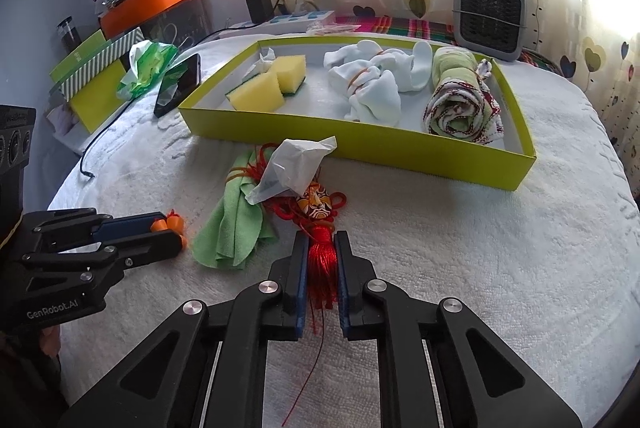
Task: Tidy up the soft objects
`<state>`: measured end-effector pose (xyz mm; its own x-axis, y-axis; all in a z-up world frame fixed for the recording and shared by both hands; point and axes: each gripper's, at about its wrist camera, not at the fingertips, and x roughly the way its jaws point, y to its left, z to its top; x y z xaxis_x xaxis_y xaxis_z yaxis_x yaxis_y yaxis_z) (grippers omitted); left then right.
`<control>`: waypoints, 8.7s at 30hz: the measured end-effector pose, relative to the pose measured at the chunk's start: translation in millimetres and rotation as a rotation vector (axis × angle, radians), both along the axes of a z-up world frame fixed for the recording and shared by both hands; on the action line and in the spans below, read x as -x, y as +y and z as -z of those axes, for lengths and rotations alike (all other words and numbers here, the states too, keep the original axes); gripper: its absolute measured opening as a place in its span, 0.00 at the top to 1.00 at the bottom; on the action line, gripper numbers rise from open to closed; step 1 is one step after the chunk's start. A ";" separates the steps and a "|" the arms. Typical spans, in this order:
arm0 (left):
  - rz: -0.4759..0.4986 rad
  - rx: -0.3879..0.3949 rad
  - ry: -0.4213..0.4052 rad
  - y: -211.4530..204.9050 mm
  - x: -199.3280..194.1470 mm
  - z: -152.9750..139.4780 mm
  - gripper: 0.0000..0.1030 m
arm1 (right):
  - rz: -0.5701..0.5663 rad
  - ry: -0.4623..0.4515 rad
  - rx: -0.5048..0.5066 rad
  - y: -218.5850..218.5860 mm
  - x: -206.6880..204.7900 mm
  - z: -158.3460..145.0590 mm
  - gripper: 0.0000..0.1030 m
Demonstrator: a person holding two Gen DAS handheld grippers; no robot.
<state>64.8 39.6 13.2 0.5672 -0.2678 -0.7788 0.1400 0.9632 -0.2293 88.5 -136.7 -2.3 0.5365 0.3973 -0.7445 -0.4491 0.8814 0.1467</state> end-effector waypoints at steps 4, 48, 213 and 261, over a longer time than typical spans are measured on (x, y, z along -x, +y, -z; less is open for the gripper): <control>-0.004 0.009 -0.001 1.7 1.8 -0.6 0.77 | 0.009 -0.003 -0.010 -5.1 7.1 -1.7 0.88; 0.000 0.002 -0.065 1.1 4.7 -17.6 0.78 | 0.207 -0.163 -0.206 -50.7 39.6 -42.4 0.89; 0.035 -0.086 -0.086 -29.3 -140.8 -26.5 0.63 | 0.211 -0.173 -0.068 -13.0 -113.0 -31.2 0.57; -0.014 -0.093 -0.103 -25.9 -92.2 -36.8 0.63 | 0.230 -0.187 -0.062 -16.7 -65.1 -39.3 0.53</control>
